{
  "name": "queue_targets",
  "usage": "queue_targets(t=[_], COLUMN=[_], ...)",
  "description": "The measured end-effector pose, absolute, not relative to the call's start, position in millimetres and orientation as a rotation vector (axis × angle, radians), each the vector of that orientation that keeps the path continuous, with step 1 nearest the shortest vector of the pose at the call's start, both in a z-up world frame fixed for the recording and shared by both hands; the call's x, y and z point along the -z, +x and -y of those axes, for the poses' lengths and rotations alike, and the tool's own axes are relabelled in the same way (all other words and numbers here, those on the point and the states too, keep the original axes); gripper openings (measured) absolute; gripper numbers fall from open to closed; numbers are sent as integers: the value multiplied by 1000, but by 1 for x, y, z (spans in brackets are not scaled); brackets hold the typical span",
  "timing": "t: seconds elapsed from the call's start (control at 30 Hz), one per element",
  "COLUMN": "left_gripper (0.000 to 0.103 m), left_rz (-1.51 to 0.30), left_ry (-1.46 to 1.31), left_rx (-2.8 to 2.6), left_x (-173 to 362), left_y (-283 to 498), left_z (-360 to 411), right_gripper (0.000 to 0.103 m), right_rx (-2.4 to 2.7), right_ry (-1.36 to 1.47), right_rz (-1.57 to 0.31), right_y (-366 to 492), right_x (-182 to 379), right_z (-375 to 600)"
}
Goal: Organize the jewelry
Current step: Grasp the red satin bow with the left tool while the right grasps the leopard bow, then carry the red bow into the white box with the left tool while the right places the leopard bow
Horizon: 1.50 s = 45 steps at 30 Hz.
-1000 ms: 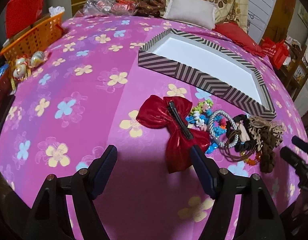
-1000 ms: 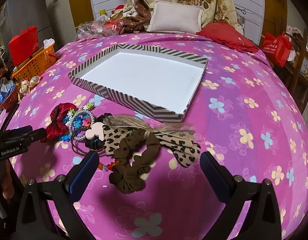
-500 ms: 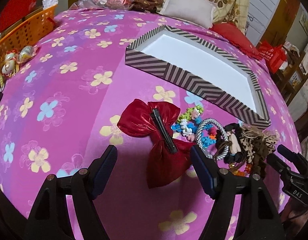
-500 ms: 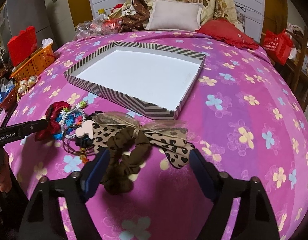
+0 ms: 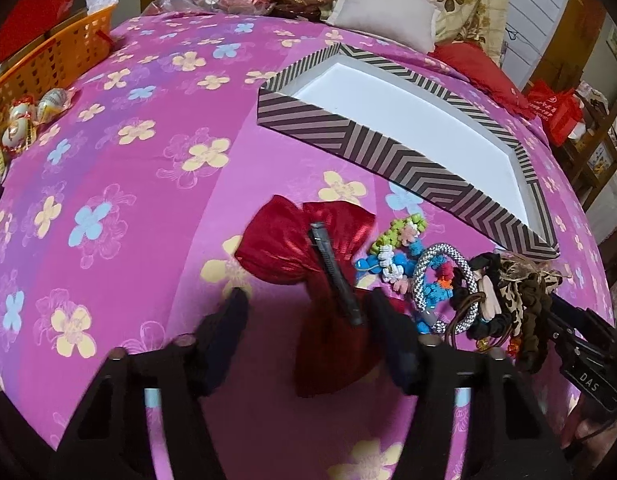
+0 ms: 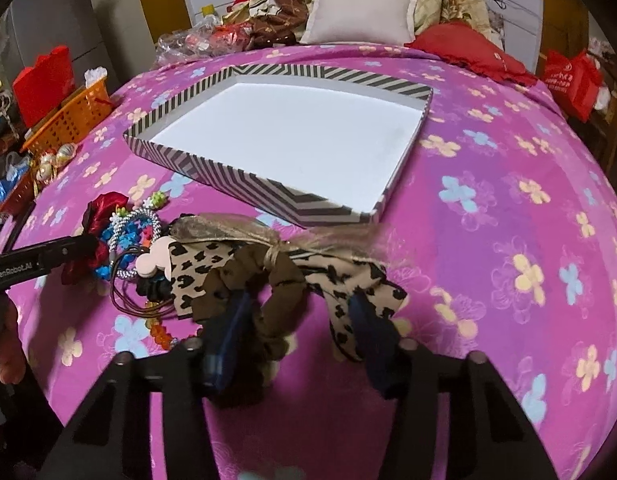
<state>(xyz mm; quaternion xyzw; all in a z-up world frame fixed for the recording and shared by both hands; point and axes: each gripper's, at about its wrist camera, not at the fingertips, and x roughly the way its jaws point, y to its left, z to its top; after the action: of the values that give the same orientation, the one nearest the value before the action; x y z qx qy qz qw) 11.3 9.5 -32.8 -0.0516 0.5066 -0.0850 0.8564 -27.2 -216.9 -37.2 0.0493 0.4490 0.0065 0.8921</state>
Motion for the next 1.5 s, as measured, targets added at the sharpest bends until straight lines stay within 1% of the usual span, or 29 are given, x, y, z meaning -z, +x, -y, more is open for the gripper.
queue_targets(t=[0.03, 0.07, 0.1, 0.13, 0.17, 0.23, 0.57, 0.67, 0.7, 0.77, 0.8, 0.83, 1.0, 1.07, 1.1, 1.13, 1.2, 1.5], left_gripper=[20, 12, 6, 4, 0, 0, 0, 0, 0, 0, 0, 0, 0, 0, 0, 0, 0, 0], left_rz=[-1063, -1062, -1065, -1067, -1061, -1033, -964, -952, -951, -953, -956, -958, -979, -987, -991, -994, -994, -978], left_ry=[-112, -122, -132, -134, -125, -85, -78, -73, -75, -75, -71, -70, -81, -78, -77, -79, -81, -101], left_rx=[184, 196, 210, 219, 217, 197, 197, 198, 200, 201, 200, 199, 198, 197, 197, 198, 199, 193], left_x=[33, 32, 32, 31, 30, 24, -4, -9, -10, -9, -8, -7, 0, 3, 4, 5, 5, 1], left_y=[11, 11, 11, 11, 9, 5, -2, -4, -4, -5, -5, -4, -4, -4, -4, -4, -5, -3], left_z=[-10, -11, -11, -11, -10, -9, -14, -12, -12, -11, -11, -11, -10, -9, -9, -8, -8, -12], right_gripper=[40, 34, 24, 19, 19, 15, 15, 15, 16, 32, 45, 51, 50, 38, 24, 17, 12, 10], right_rx=[-21, -37, -54, -63, -67, -74, -101, -89, -87, -77, -70, -65, -37, -41, -57, -71, -84, -95], right_ry=[100, 105, 117, 123, 120, 119, 147, 135, 146, 159, 154, 148, 108, 105, 115, 121, 119, 143], right_rz=[-927, -925, -925, -923, -918, -906, -796, -802, -829, -875, -884, -891, -930, -931, -933, -932, -917, -774], right_y=[-28, -29, -29, -30, -32, -35, -53, -52, -49, -46, -46, -46, -34, -30, -27, -25, -26, -48], right_x=[37, 37, 36, 36, 34, 30, -14, -18, -14, -4, 1, 5, 28, 33, 36, 38, 37, -19], right_z=[217, 216, 216, 215, 213, 212, 220, 221, 223, 224, 224, 223, 220, 219, 219, 217, 214, 226])
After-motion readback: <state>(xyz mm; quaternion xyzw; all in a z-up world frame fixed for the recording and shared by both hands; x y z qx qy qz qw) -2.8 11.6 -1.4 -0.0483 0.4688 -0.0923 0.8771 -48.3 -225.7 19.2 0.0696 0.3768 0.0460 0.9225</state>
